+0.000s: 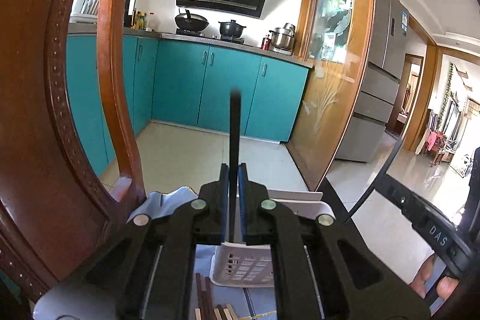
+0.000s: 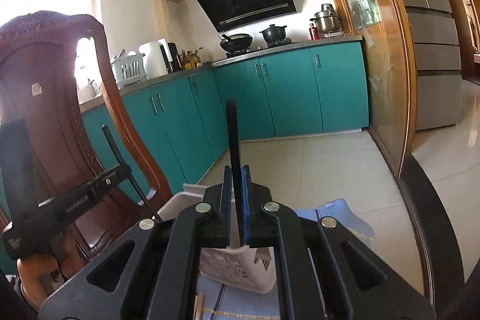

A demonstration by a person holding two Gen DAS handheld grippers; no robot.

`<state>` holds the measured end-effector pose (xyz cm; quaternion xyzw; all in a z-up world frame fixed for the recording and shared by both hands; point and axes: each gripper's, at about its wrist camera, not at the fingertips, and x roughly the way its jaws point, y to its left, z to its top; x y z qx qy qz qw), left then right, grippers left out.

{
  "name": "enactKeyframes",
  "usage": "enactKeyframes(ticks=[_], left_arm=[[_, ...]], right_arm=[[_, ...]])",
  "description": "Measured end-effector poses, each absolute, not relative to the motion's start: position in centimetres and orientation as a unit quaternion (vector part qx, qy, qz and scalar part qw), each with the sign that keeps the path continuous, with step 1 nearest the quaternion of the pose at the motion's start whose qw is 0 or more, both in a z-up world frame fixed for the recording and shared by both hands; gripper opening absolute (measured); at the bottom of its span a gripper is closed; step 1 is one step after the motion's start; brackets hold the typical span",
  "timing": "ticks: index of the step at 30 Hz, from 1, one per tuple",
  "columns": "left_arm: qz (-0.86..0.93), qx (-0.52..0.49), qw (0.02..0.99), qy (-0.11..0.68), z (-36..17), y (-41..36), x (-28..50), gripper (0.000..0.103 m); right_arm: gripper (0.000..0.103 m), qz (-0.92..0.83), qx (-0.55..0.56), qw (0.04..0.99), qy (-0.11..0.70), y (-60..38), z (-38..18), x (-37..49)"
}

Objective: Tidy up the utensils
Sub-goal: 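Lift both held chopsticks and lower them into the white caddy, then open both grippers and return them to the chopstick row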

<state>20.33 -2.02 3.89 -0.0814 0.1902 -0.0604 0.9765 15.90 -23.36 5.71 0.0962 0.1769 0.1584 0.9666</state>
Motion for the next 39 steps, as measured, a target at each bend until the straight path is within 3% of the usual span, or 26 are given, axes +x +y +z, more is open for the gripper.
enactKeyframes(ticks=[2,9,11,14,16,20,22,27,33,35,39], left_arm=[[-0.060,-0.078,0.978,0.186,3.7,-1.9,19.9,0.007],[-0.066,-0.077,0.980,0.169,3.1,-0.8,17.8,0.007],[-0.056,-0.090,0.980,0.170,2.6,0.1,17.1,0.007],[-0.040,-0.105,0.975,0.191,1.2,1.5,16.7,0.007],[-0.018,-0.104,0.967,0.232,-0.4,2.3,17.0,0.007],[0.003,-0.100,0.943,0.317,-3.8,2.9,18.3,0.010],[0.004,-0.095,0.928,0.360,-5.6,2.8,19.1,0.015],[-0.003,-0.067,0.896,0.439,-9.3,1.4,20.8,0.018],[-0.005,-0.054,0.887,0.459,-11.0,0.5,21.3,0.026],[-0.007,-0.052,0.886,0.461,-11.7,0.6,20.7,0.026],[-0.018,-0.048,0.882,0.469,-12.3,0.3,20.2,0.029]], right_arm=[[0.017,0.156,0.090,0.968,0.175,-23.4,5.6,15.4],[0.020,0.185,0.055,0.976,0.103,-23.9,5.5,10.0],[0.027,0.212,0.052,0.971,0.095,-23.8,5.1,8.7],[0.039,0.242,0.023,0.961,0.132,-22.2,3.7,8.5],[0.041,0.248,-0.007,0.944,0.218,-20.0,1.3,10.1],[0.041,0.262,0.001,0.869,0.420,-16.7,-6.0,14.1],[0.041,0.261,0.004,0.847,0.462,-15.6,-8.2,14.9],[0.041,0.246,-0.036,0.835,0.490,-13.3,-10.3,15.1],[0.039,0.237,-0.068,0.835,0.492,-12.4,-10.8,14.3],[0.023,0.243,-0.071,0.826,0.503,-12.7,-10.6,14.5],[0.013,0.246,-0.064,0.818,0.516,-14.0,-10.6,14.5]])
